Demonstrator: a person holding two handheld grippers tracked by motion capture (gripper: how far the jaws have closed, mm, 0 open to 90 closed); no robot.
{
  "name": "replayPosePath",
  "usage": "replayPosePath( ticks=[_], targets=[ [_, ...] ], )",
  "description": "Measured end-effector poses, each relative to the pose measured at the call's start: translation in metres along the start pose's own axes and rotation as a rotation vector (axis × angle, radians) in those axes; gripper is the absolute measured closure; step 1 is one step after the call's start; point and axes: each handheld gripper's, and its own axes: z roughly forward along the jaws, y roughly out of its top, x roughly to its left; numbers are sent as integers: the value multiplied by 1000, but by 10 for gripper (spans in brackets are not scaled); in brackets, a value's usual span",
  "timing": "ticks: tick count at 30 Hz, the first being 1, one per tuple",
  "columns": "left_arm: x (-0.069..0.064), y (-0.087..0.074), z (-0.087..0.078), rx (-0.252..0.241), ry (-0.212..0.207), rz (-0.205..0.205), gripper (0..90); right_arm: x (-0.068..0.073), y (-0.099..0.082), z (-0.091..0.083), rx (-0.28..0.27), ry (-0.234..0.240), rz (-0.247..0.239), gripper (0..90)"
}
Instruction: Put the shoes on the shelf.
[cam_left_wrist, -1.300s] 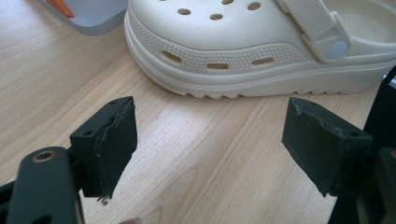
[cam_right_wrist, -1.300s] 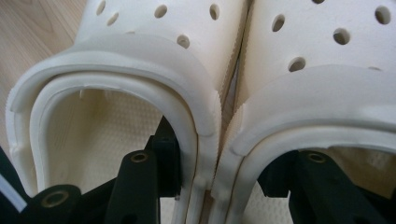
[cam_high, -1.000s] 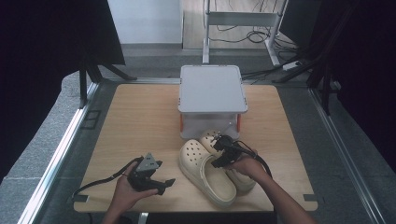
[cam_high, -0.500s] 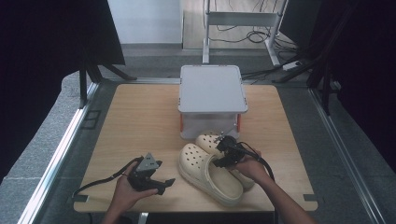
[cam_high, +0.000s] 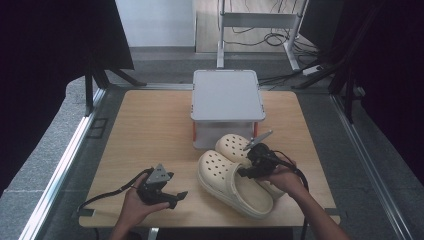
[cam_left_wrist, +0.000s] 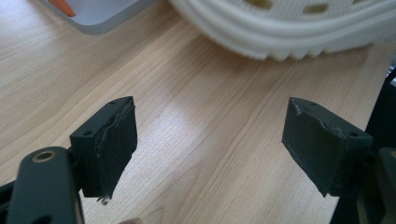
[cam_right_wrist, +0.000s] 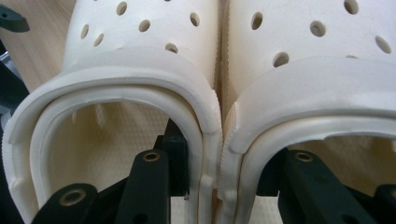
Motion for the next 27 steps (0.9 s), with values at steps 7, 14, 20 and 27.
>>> replayPosePath(
  ticks=[7, 14, 20, 27],
  targets=[
    [0, 0, 1, 3, -3, -2, 184, -11, -13, -26, -28, 11, 20, 652],
    [-1, 0, 3, 7, -6, -6, 184, -21, -20, -52, -28, 7, 36, 652],
    [-1, 0, 3, 5, -6, -10, 184, -32, -22, -75, -29, -4, 51, 651],
    [-1, 0, 3, 5, -6, -10, 184, -38, -17, -97, -23, -21, 53, 652]
  ],
)
